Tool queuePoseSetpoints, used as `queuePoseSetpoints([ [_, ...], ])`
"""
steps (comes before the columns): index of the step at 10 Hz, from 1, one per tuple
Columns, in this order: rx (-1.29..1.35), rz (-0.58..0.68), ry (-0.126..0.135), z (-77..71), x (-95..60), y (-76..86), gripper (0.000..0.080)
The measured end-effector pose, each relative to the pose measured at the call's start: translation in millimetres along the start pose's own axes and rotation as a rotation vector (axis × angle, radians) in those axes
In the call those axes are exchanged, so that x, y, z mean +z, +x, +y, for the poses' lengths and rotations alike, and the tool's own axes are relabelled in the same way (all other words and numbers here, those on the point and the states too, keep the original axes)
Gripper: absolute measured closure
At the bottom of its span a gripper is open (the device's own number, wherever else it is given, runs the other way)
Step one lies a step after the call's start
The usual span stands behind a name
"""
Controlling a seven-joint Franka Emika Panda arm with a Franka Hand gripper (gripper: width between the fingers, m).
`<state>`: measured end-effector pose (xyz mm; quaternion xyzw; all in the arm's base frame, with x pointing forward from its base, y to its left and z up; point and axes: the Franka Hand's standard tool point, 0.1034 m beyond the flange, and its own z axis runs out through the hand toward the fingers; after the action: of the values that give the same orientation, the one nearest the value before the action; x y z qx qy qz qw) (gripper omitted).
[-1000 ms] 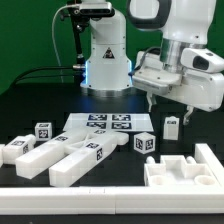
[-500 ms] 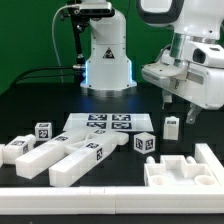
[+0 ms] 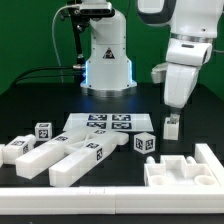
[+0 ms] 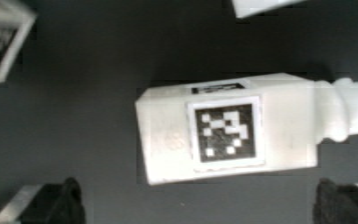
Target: Assemble chair
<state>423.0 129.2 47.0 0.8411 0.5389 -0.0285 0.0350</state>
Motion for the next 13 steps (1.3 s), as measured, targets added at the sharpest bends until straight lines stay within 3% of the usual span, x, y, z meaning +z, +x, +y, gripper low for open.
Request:
queuePoseSetpoints([
  [4, 0.212, 0.005, 0.013, -2.9, 0.6, 2.1, 0.0151],
  [5, 0.427, 0.014, 0.027, 3.7, -1.9, -3.0, 0.0151],
  [7, 0.796, 0.011, 0.059, 3.4, -0.6, -7.0, 0.0151],
  [8, 0.906, 0.011, 0.09, 15.2, -3.9, -11.0, 0.0151],
  [11, 1.108, 0.014, 0.114, 11.7, -4.4, -4.8, 0.0151],
  [13, 1.331, -0.023, 0.177, 19.3, -1.8, -6.0, 0.0151],
])
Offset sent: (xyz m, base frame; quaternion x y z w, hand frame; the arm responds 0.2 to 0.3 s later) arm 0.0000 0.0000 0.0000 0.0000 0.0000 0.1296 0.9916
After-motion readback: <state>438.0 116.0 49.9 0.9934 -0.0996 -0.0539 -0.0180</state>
